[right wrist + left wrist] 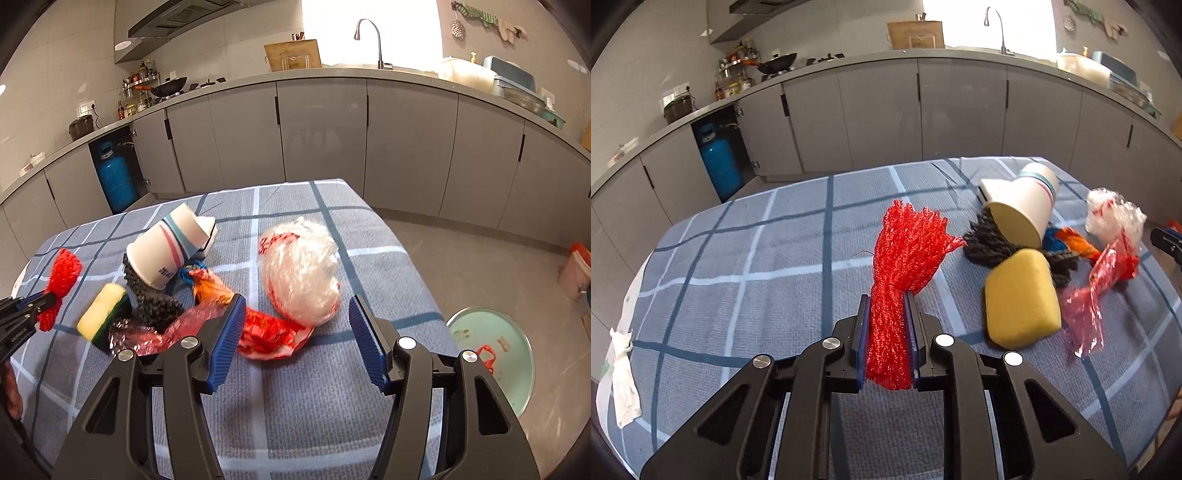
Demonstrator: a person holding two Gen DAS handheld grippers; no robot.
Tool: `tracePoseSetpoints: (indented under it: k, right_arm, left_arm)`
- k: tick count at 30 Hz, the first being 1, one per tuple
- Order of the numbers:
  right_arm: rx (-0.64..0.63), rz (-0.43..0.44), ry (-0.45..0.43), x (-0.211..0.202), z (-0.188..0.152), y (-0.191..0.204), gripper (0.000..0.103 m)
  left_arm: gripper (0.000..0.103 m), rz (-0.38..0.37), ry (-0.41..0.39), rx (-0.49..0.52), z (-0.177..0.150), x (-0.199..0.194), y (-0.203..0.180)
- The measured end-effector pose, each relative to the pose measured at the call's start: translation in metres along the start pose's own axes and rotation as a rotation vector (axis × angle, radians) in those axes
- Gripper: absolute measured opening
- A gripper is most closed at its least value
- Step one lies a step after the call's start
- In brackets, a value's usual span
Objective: Collect trash
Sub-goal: 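Grasp the clear plastic bag with the right tool while the left tool holds the red net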
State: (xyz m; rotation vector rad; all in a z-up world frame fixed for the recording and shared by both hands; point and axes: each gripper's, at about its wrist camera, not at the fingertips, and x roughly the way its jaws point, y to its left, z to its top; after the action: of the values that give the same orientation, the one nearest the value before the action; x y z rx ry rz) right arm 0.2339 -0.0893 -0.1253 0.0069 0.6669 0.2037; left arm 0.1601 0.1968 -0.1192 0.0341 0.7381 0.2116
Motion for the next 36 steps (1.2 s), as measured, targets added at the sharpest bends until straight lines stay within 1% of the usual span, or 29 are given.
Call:
tracePoseSetpoints:
  k: [5, 10, 11, 12, 13, 14, 15, 17, 23, 28, 31, 36]
  right_arm:
    - [0.005, -0.014, -0.019, 0.015, 0.015, -0.006, 0.058]
    - [0.025, 0.008, 0.017, 0.038, 0.02, -0.011, 0.058]
    - [0.028, 0.023, 0.032, 0.041, 0.019, -0.011, 0.056]
    - [0.027, 0.033, 0.044, 0.044, 0.018, -0.011, 0.041]
    - [0.019, 0.032, 0.051, 0.045, 0.017, -0.009, 0.034]
    - [0.015, 0.035, 0.05, 0.045, 0.017, -0.007, 0.023]
    - [0.008, 0.048, 0.048, 0.043, 0.016, -0.006, 0.016]
    - [-0.006, 0.051, 0.033, 0.038, 0.015, -0.003, 0.012]
    - [0.0, 0.055, -0.044, 0.016, 0.021, -0.006, 0.01]
    - [0.029, 0.049, -0.102, -0.004, 0.025, -0.018, 0.01]
    - [0.052, 0.04, -0.118, -0.014, 0.024, -0.029, 0.01]
    - [0.098, 0.012, -0.123, -0.028, 0.013, -0.052, 0.01]
  left_arm:
    - [0.018, 0.007, -0.016, -0.008, 0.013, 0.0, -0.001]
    - [0.018, 0.01, -0.04, 0.007, 0.024, -0.001, -0.012]
    - [0.018, 0.015, -0.045, 0.011, 0.026, -0.001, -0.015]
    - [0.018, 0.018, -0.05, 0.013, 0.03, 0.0, -0.017]
    - [0.018, 0.017, -0.054, 0.012, 0.032, 0.0, -0.018]
    - [0.018, 0.015, -0.058, 0.012, 0.035, 0.0, -0.019]
    - [0.018, 0.013, -0.065, 0.014, 0.038, -0.001, -0.021]
    - [0.018, 0.005, -0.08, 0.023, 0.043, -0.005, -0.028]
    - [0.018, -0.029, -0.123, 0.063, 0.056, -0.02, -0.053]
    - [0.018, -0.061, -0.153, 0.094, 0.066, -0.031, -0.079]
    - [0.018, -0.092, -0.176, 0.119, 0.072, -0.038, -0.101]
    - [0.018, -0.155, -0.187, 0.166, 0.075, -0.043, -0.141]
